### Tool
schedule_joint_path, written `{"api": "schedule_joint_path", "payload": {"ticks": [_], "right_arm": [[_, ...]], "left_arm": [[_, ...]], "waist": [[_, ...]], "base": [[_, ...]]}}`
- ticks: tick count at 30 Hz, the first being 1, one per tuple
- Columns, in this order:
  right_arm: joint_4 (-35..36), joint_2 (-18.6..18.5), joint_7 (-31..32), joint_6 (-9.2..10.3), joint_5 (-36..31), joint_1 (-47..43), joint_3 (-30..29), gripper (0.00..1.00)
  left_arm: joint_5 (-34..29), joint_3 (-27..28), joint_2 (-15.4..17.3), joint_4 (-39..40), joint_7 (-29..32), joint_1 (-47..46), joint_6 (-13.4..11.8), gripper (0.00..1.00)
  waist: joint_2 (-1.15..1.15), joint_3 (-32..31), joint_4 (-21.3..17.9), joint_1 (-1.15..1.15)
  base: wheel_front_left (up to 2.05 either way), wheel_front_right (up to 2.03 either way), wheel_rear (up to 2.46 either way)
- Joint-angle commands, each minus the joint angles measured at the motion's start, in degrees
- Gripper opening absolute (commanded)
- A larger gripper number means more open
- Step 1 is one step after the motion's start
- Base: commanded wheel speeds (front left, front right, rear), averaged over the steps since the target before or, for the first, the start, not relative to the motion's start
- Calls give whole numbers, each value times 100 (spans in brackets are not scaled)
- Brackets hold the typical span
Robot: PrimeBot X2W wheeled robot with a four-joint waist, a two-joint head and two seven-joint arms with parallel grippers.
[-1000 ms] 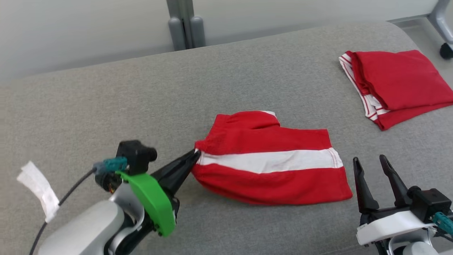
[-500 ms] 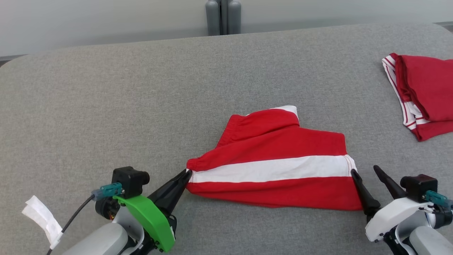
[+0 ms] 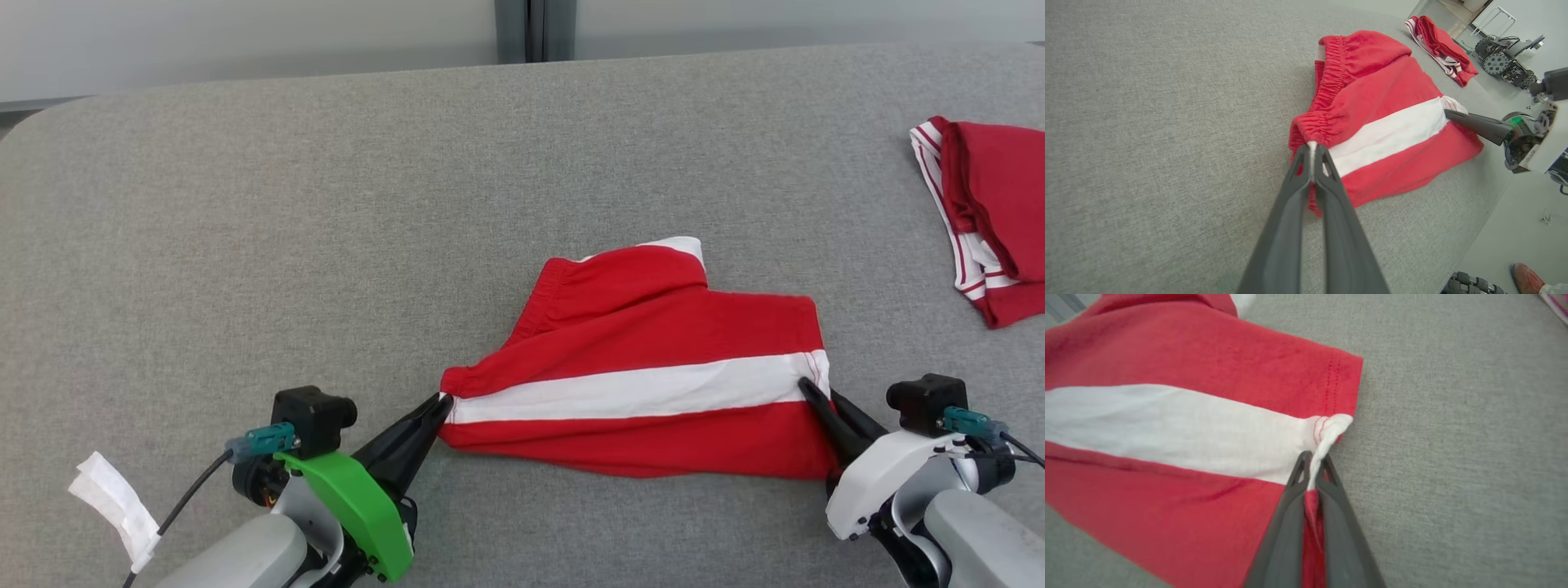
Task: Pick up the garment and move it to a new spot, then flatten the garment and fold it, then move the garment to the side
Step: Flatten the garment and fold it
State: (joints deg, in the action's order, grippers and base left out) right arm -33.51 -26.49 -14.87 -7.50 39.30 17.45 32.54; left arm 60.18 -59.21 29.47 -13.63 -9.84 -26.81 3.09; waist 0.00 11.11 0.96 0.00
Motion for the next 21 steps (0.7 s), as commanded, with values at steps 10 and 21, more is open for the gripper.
{"api": "schedule_joint_path", "payload": {"ticks": [10, 21], "right_arm": [[1070, -221, -34, 4, -1108, -257, -1162, 0], [1092, 251, -32, 4, -1417, -633, -951, 100]], "left_arm": [[-149, 230, 124, 263, -363, 28, -25, 0], [-66, 131, -58, 337, -448, 591, -61, 0]], "waist": [[0, -226, -283, 0], [0, -90, -436, 0]], "base": [[0, 0, 0], [0, 0, 0]]}}
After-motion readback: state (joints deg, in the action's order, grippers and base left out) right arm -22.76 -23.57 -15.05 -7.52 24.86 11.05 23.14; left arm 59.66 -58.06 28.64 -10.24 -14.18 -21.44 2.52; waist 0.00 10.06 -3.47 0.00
